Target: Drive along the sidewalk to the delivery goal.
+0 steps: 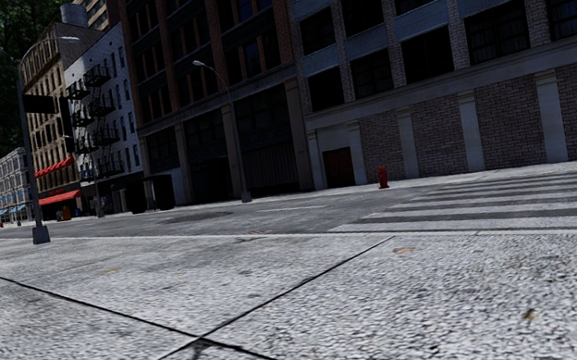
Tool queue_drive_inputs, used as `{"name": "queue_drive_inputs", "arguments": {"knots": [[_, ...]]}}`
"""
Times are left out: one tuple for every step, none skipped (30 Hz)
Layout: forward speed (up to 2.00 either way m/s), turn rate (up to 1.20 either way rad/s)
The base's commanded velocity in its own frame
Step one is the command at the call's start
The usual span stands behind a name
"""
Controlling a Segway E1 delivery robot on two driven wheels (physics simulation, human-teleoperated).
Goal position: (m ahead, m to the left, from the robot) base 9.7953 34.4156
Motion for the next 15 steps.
{"name": "queue_drive_inputs", "arguments": {"knots": [[0.0,0.0],[0.0,0.0],[0.0,0.0],[0.0,0.0],[0.0,0.0],[0.0,0.0],[0.0,0.0],[0.0,0.0],[0.0,0.0],[0.0,0.0],[0.0,0.0],[0.0,0.0],[0.0,0.0],[0.0,0.0],[0.0,0.0]]}}
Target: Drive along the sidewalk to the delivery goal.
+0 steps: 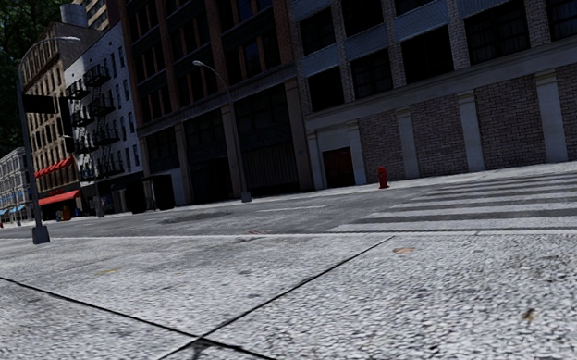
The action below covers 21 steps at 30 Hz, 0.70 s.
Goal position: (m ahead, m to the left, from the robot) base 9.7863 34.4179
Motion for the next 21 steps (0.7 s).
{"name": "queue_drive_inputs", "arguments": {"knots": [[0.0,0.0],[0.0,0.0],[0.0,0.0],[0.0,0.0],[0.0,0.0],[0.0,0.0],[0.0,0.0],[0.0,0.0],[0.0,0.0],[0.0,0.0],[0.0,0.0],[0.0,0.0],[0.0,0.0],[0.0,0.0],[0.0,0.0],[0.0,0.02],[0.0,0.09],[0.0,0.09],[0.0,0.0],[0.0,0.0],[0.0,0.0]]}}
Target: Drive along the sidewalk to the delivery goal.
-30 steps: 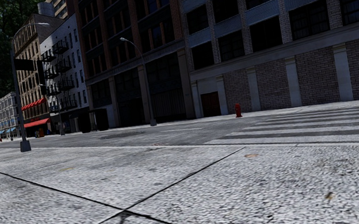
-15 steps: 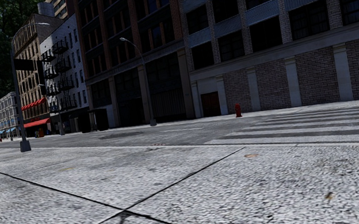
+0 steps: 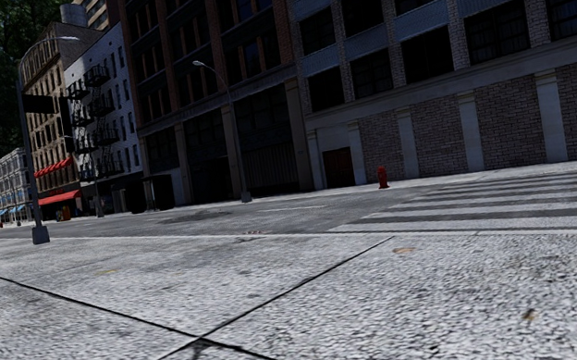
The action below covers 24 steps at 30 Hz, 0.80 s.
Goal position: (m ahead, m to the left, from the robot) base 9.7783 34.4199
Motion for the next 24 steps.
{"name": "queue_drive_inputs", "arguments": {"knots": [[0.0,0.0],[0.0,0.0],[0.0,-0.03],[0.0,-0.05],[0.0,-0.05],[0.0,-0.05],[0.0,-0.06],[0.0,-0.09],[0.0,-0.09],[0.0,-0.11],[0.0,-0.12],[0.0,-0.12],[0.0,-0.12],[0.0,-0.12],[0.0,-0.12],[0.0,-0.12],[0.0,-0.12],[0.0,-0.12],[0.0,-0.12],[0.0,-0.02],[0.0,-0.02],[0.0,0.0],[0.0,0.0],[0.0,0.0]]}}
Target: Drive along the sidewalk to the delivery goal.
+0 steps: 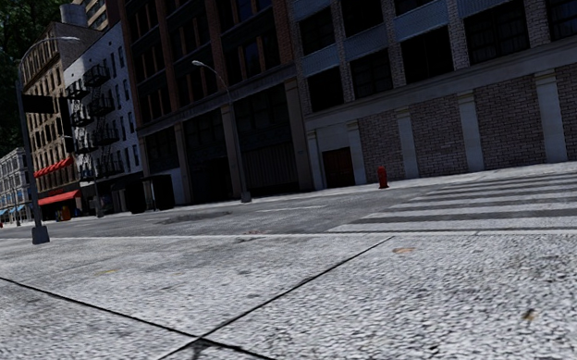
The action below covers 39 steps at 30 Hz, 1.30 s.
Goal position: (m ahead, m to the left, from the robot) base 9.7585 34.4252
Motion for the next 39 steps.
{"name": "queue_drive_inputs", "arguments": {"knots": [[0.0,0.0],[0.0,0.0],[0.0,0.01],[0.0,0.09],[0.0,0.09],[0.0,0.17],[0.0,0.23],[0.0,0.26],[0.0,0.26],[0.0,0.3],[0.0,0.34],[0.0,0.36],[0.0,0.36],[0.0,0.37],[0.0,0.37],[0.0,0.37],[0.0,0.37],[0.0,0.37],[0.0,0.37],[0.0,0.37],[0.0,0.37],[0.0,0.37],[0.0,0.37],[0.0,0.37],[0.09,0.37],[0.41,0.37],[0.89,0.37],[0.89,0.37],[1.07,0.37],[1.14,0.37],[1.25,0.37],[1.25,0.37],[1.46,0.37],[1.53,0.37],[1.56,0.37],[1.56,0.37],[1.56,0.37],[1.58,0.37],[1.61,0.37]]}}
